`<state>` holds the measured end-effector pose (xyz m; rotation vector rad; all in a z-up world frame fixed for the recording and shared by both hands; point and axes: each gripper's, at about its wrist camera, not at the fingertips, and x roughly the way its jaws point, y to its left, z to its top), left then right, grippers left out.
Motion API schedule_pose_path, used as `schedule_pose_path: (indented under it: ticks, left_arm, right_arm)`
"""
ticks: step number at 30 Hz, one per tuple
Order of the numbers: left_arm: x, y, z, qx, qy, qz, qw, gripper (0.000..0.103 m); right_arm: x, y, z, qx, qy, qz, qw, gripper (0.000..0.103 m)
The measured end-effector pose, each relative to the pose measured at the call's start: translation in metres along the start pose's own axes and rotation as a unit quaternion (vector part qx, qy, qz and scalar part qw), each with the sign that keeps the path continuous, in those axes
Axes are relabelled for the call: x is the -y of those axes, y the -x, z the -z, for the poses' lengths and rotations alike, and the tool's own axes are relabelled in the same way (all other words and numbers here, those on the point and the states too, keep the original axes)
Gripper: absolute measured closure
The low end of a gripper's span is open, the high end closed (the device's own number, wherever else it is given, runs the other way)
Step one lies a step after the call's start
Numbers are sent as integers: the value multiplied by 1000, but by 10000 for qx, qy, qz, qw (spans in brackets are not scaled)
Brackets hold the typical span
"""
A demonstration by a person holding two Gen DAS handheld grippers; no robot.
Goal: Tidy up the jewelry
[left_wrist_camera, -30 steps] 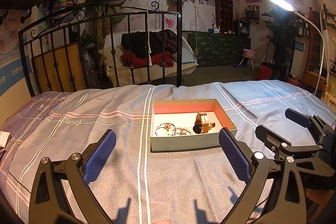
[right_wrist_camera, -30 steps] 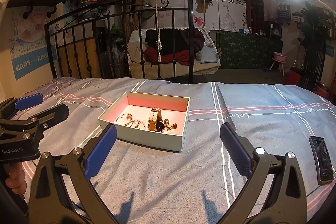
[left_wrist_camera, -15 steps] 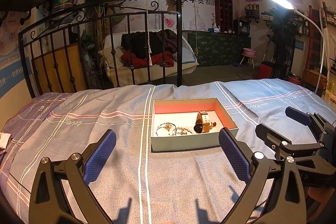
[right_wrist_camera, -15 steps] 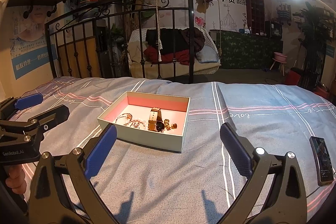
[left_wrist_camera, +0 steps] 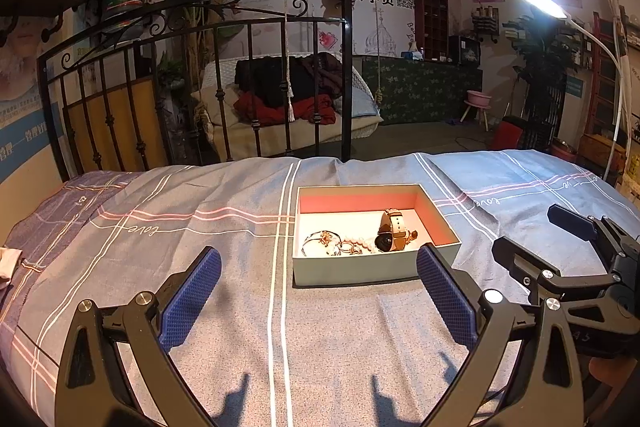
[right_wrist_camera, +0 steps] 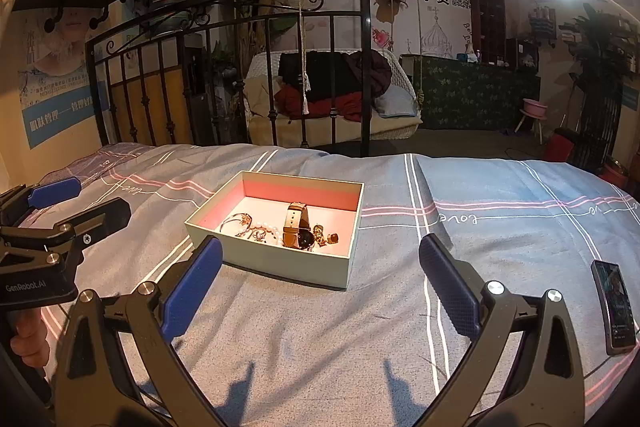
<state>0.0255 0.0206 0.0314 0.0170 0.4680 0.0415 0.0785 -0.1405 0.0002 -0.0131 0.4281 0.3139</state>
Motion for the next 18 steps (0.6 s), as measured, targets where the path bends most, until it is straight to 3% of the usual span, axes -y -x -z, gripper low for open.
schedule_pose_path:
  ticks: [11,18]
  left_arm:
    - [-8,0,-1,-8,139,-170,9998,7]
    - [-7,-2,-2,-97,119,-44,9999,7]
  right_arm:
    - [0,-2,2,9,23,-3,10000,6]
    - [0,-3,2,2,8,-1,10000,6]
